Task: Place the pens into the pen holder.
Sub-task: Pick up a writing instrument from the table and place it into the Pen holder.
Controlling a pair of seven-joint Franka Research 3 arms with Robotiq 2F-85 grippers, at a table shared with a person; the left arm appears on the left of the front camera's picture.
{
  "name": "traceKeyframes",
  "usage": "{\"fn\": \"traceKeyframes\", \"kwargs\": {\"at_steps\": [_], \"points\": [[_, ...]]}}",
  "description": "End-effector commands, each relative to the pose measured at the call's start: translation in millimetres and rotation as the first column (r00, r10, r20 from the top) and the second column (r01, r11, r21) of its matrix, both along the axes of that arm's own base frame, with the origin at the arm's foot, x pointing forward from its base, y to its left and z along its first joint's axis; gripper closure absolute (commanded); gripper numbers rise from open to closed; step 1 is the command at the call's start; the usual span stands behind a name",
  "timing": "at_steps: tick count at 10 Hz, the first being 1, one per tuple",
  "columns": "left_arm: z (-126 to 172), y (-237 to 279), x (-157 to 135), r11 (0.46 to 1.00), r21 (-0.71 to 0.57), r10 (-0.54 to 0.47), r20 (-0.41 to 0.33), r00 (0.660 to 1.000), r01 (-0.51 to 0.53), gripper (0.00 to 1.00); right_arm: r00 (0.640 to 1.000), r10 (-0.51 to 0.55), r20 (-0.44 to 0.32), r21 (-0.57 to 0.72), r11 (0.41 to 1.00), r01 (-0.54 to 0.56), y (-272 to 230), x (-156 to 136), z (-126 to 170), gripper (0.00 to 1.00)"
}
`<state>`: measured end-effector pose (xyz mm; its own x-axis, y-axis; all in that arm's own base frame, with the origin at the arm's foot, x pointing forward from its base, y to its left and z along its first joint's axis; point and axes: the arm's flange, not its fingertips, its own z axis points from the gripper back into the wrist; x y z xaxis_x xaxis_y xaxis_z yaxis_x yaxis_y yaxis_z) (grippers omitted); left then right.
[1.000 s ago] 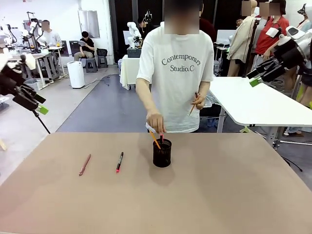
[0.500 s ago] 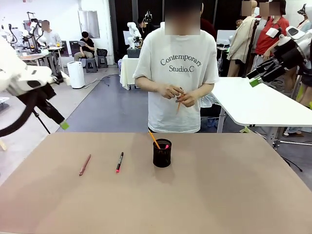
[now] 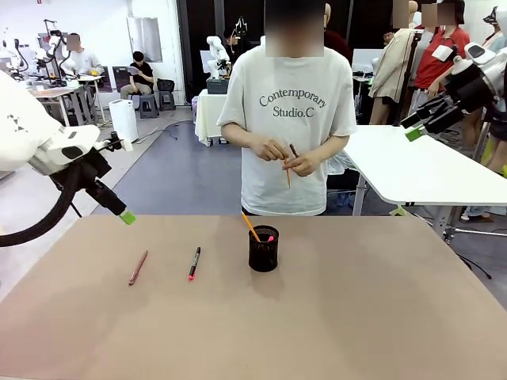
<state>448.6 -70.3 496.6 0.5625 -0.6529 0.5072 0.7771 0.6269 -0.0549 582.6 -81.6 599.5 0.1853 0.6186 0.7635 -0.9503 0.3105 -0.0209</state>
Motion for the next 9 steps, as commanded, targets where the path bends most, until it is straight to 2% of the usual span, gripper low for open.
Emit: {"fn": "traceKeyframes", "kwargs": {"at_steps": [1,2,3,4,5,7,8,9], "points": [[-1,-1,3,0.985,0.109,0.131,0.034,0.991,-0.134,0.0,1.0,0.007,0.005,-0.001,1.0,-0.007,0,-1,1,0.0],[-1,-1,3,0.985,0.109,0.131,0.034,0.991,-0.134,0.0,1.0,0.007,0.005,-0.001,1.0,-0.007,0,-1,1,0.0],[0,1,3,0.999,0.026,0.035,0.013,0.999,-0.035,0.0,1.0,0.007,0.005,-0.001,1.0,-0.007,0,-1,1,0.0],[3,-23,7,0.955,0.097,0.281,0.014,0.96,-0.281,0.0,1.0,0.007,0.005,-0.001,1.0,-0.007,0,-1,1,0.0],[-5,-43,19,0.937,0.162,0.31,0.016,0.951,-0.308,0.0,1.0,0.007,0.005,-0.001,1.0,-0.007,0,-1,1,0.0],[-33,-77,53,0.836,0.292,0.477,0.031,0.878,-0.464,0.0,1.0,0.007,0.005,-0.001,1.0,-0.007,0,-1,1,0.0],[-47,-84,63,0.788,0.335,0.534,0.047,0.844,-0.517,0.0,1.0,0.007,0.005,-0.001,1.0,-0.007,0,-1,1,0.0],[-62,-89,71,0.732,0.349,0.601,0.075,0.796,-0.586,0.0,1.0,0.007,0.005,-0.001,1.0,-0.007,0,-1,1,0.0]]}}
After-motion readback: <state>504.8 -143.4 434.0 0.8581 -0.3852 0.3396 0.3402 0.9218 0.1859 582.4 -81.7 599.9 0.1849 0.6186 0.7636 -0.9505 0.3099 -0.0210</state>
